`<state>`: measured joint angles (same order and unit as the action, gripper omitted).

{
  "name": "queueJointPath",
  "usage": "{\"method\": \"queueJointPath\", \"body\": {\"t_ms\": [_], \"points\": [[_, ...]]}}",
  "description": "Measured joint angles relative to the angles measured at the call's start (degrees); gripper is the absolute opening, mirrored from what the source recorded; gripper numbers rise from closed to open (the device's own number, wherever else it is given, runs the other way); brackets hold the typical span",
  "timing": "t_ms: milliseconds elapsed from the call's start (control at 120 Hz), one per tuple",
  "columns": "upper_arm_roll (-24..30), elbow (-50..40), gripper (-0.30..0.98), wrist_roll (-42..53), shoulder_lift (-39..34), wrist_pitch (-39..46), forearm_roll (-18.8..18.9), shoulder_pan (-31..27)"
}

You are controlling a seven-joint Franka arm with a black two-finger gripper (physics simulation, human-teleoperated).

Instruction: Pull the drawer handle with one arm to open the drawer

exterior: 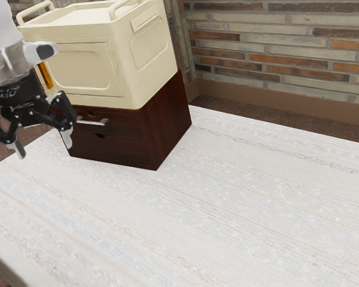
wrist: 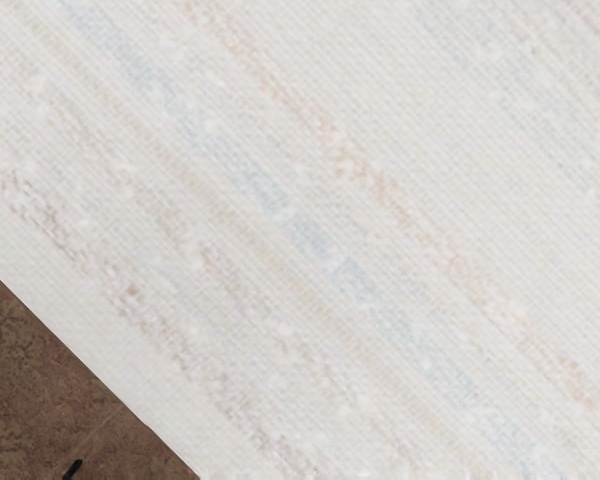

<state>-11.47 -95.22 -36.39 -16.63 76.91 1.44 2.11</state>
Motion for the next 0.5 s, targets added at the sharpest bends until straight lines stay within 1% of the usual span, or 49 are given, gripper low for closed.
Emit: {"method": "queueJointPath", "body": {"t_ms": [92, 142, 208, 275, 308, 350, 383, 500], "points": [[-0.4, -2.9, 0.68, -6.8, 1.8, 5.2, -1.7, 1.8], [-0.8, -2.8, 0.68, -10.2, 2.9, 7.2, -0.7, 1.4], [-1.8, -2.9, 0.68, -14.4, 2.3, 8.4, 0.5, -4.6], [-2.0, -4.7, 0.68, -18.5, -1.9, 8.4, 1.2, -11.8], [-1.8, -5.4, 0.68, -20.3, -2.2, 8.5, 1.3, -15.5], [-1.5, -5.0, 0.69, -22.5, 0.2, 9.4, 1.3, -18.6], [-1.3, -4.3, 0.69, -24.2, 3.2, 10.8, 1.2, -20.0], [-1.0, 4.5, 0.69, -29.0, 14.3, 15.0, 1.0, -21.2]]}}
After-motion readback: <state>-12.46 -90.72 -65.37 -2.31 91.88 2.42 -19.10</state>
